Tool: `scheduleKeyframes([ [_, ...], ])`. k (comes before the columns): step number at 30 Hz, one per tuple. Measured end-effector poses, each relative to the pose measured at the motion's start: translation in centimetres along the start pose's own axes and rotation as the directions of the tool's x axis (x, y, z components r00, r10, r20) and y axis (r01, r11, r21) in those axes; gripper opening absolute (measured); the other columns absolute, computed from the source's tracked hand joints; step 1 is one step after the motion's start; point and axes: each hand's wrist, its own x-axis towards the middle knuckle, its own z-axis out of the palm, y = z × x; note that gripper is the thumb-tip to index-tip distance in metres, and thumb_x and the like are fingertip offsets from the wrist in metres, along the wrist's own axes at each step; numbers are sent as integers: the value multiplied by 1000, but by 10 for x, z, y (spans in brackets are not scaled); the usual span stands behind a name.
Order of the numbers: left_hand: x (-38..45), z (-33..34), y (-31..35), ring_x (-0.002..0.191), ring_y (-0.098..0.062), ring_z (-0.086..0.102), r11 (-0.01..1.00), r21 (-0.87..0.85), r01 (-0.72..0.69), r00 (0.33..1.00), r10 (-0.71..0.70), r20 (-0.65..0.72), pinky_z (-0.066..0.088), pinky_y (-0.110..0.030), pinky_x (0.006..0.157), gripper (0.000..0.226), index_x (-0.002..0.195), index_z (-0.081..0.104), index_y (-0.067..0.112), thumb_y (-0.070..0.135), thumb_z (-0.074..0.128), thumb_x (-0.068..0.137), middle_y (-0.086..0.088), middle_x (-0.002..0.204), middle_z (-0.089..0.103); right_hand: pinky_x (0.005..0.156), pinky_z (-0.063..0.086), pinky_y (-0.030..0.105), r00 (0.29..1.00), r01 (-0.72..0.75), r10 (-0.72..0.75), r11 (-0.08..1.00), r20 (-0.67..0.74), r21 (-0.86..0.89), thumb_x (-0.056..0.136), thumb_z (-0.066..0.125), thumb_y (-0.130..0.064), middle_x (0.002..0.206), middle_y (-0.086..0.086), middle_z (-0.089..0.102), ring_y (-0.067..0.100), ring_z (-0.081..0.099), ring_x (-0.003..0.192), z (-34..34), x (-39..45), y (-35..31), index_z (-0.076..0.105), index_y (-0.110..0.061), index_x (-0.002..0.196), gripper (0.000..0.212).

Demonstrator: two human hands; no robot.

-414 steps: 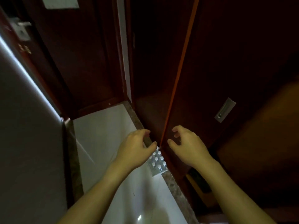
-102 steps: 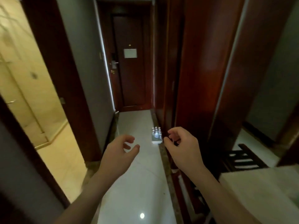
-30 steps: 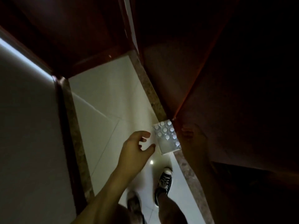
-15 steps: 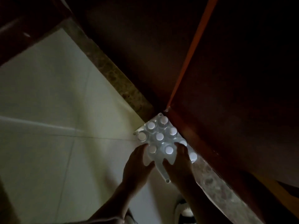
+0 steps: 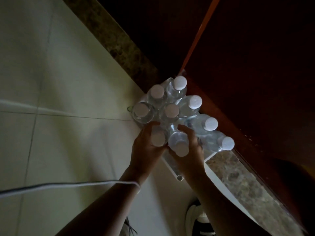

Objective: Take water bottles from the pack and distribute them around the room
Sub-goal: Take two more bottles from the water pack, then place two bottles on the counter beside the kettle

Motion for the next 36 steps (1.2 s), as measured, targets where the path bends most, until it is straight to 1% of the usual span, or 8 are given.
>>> scheduleKeyframes([
  [3,6,-2,3,100,-3,64,1000,14,14,1000,-14,-22,45,-7,82,55,113,62,22,30,88,65,11,109,71,78,44,21,998,-48,48,999,-39,2,69,84,-33,93,-29,56,-1,55,92,1,5,-5,57,-34,118,56],
  [11,-40,-82,113,93,0,67,997,-72,-11,992,1,-126,49,-11,83,56,107,60,28,24,91,61,16,100,71,68,46,11,995,-98,98,993,-6,64,60,88,-36,80,-21,63,-6,60,73,-78,-34,-103,58,-28,99,50],
  [14,-48,-142,191,93,1,66,992,-128,-19,985,-3,-175,51,-15,83,57,108,61,28,25,90,58,17,98,71,66,58,34,998,-55,43,962,52,267,59,89,-20,80,-4,72,11,70,75,-138,-43,-186,64,-27,98,47],
  [19,-52,-269,355,90,-7,69,980,-176,-92,974,52,-219,58,-31,78,63,112,61,24,33,87,55,10,98,71,53,55,33,981,89,-147,922,127,376,64,83,-6,64,1,69,14,67,56,-256,-55,-358,62,-23,80,31],
  [21,-58,-325,430,90,-1,67,962,-249,-112,975,57,-216,56,-21,73,70,116,55,27,24,90,55,14,100,68,54,54,31,976,106,-175,902,130,418,67,82,2,59,-8,67,6,64,53,-311,-66,-435,59,-28,79,40],
  [25,-90,-440,593,87,6,64,936,-266,-231,949,157,-273,48,-5,66,68,106,51,35,14,91,56,16,97,64,59,55,60,934,193,-334,773,129,604,66,80,-10,82,12,70,39,70,71,-424,-108,-592,59,-11,109,48],
  [31,-161,-559,791,84,4,70,771,-365,-522,838,386,-385,53,-11,66,61,113,58,19,-9,82,65,20,88,73,77,60,36,846,384,-533,618,7,687,71,80,-6,107,-3,73,16,71,101,-578,-183,-764,64,-42,107,53],
  [36,-214,-626,897,94,-10,72,613,-385,-690,722,546,-425,56,-22,76,51,122,57,8,6,72,73,3,100,72,67,54,20,715,572,-694,507,-89,645,69,73,-3,88,-8,74,7,72,83,-675,-243,-861,59,-26,107,47],
])
